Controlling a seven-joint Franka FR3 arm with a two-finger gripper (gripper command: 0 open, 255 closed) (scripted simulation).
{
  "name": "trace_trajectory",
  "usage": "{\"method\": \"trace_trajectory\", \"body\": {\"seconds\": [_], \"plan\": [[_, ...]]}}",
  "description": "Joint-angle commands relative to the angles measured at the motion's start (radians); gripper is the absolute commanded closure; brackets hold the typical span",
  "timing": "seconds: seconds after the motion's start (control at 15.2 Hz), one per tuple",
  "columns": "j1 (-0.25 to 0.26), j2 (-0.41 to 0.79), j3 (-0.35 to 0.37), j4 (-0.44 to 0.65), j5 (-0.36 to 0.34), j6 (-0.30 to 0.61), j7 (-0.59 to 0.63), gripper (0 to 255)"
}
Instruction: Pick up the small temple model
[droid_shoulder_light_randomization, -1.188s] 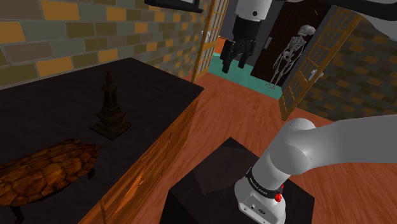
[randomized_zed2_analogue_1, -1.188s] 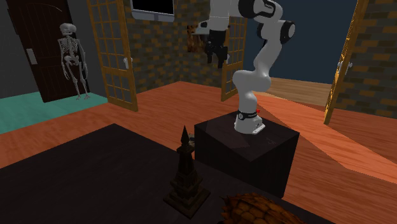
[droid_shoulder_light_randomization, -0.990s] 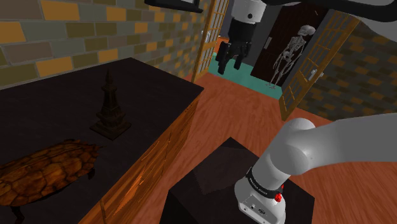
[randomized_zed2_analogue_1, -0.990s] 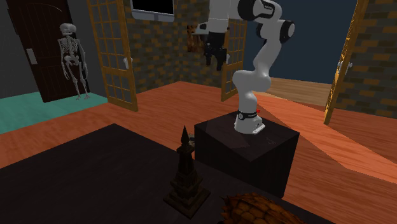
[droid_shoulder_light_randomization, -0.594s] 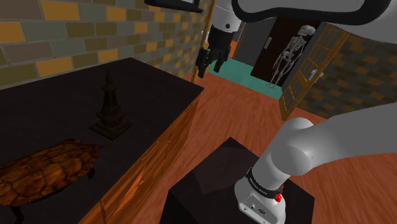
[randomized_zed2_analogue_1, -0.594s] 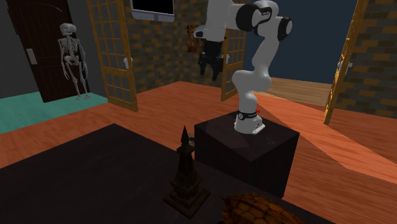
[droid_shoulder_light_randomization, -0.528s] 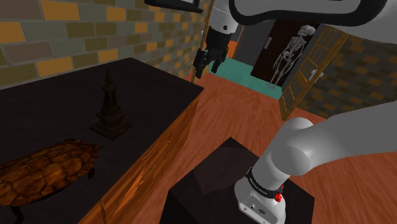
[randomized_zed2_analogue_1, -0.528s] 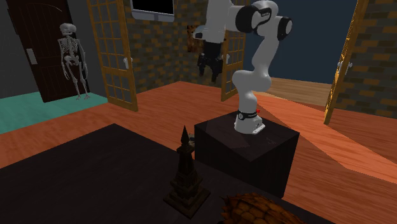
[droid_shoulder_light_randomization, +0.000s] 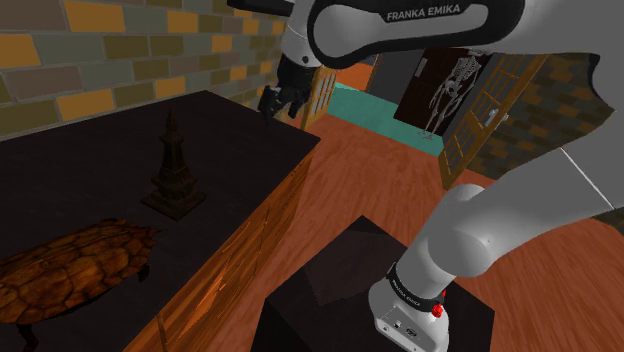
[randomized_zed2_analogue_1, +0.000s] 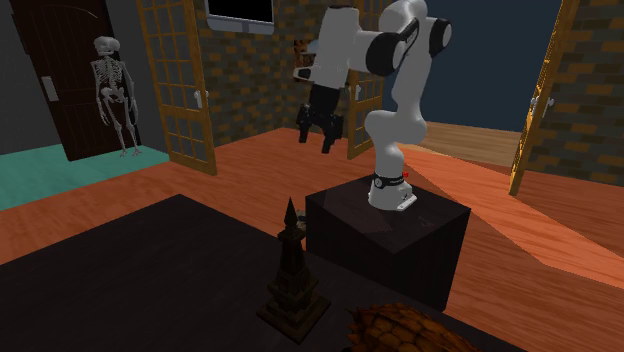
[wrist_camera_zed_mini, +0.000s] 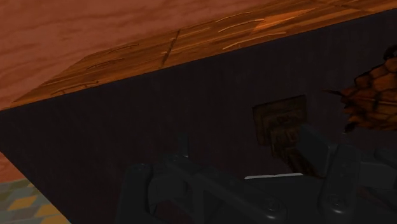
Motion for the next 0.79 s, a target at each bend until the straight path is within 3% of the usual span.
{"method": "trace_trajectory", "body": {"seconds": [0.0,0.73], "plan": [[0.008,0.048,0.014,0.002,-0.005,0.076,0.001,0],[0.03,0.384,0.098,0.178,-0.123,0.38,0.053,0]]}}
